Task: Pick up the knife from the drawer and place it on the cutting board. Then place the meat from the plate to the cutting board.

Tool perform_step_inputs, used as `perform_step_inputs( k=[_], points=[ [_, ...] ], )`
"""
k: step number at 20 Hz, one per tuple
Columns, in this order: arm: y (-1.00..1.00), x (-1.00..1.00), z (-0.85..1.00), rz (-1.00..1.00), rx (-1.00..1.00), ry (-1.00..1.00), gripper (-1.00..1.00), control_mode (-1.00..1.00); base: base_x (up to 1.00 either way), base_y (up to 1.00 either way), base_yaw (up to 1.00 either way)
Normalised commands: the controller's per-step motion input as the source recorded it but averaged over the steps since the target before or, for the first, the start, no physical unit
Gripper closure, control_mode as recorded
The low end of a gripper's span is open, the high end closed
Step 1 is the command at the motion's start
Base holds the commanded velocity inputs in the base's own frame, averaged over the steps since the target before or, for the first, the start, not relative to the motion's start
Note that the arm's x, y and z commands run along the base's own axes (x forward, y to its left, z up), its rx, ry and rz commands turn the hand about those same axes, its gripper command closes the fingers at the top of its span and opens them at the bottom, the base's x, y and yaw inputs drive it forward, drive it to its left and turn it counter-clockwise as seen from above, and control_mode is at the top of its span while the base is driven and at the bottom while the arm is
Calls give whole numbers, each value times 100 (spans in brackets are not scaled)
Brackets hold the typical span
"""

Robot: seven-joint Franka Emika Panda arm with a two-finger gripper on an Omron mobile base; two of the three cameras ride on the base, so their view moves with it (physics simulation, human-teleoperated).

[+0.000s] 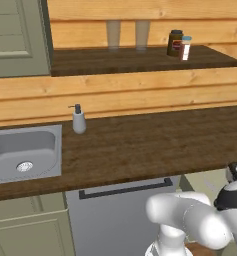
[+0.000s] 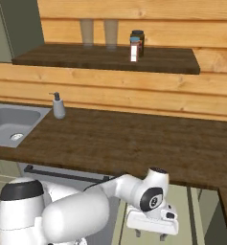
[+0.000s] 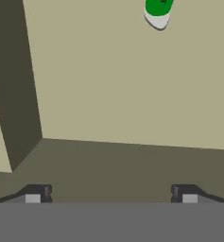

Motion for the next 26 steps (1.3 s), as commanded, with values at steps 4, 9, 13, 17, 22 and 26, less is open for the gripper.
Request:
perform_step_inputs(
  k=[4, 9, 13, 17, 22, 26],
  points=[
    [-6, 82, 39, 0, 1, -14, -100, -100, 0, 0, 0],
    [-12, 54, 1, -1, 7, -30, -100, -100, 0, 0, 0],
    [-13, 27, -6, 0, 4, -24, -100, -100, 0, 0, 0],
    [0, 36, -10, 0, 0, -3, -100, -100, 0, 0, 0],
    [0, 24, -42, 0, 0, 0, -100, -100, 0, 0, 0],
    [0, 27, -53, 0, 0, -1, -100, -100, 0, 0, 0]
  ],
)
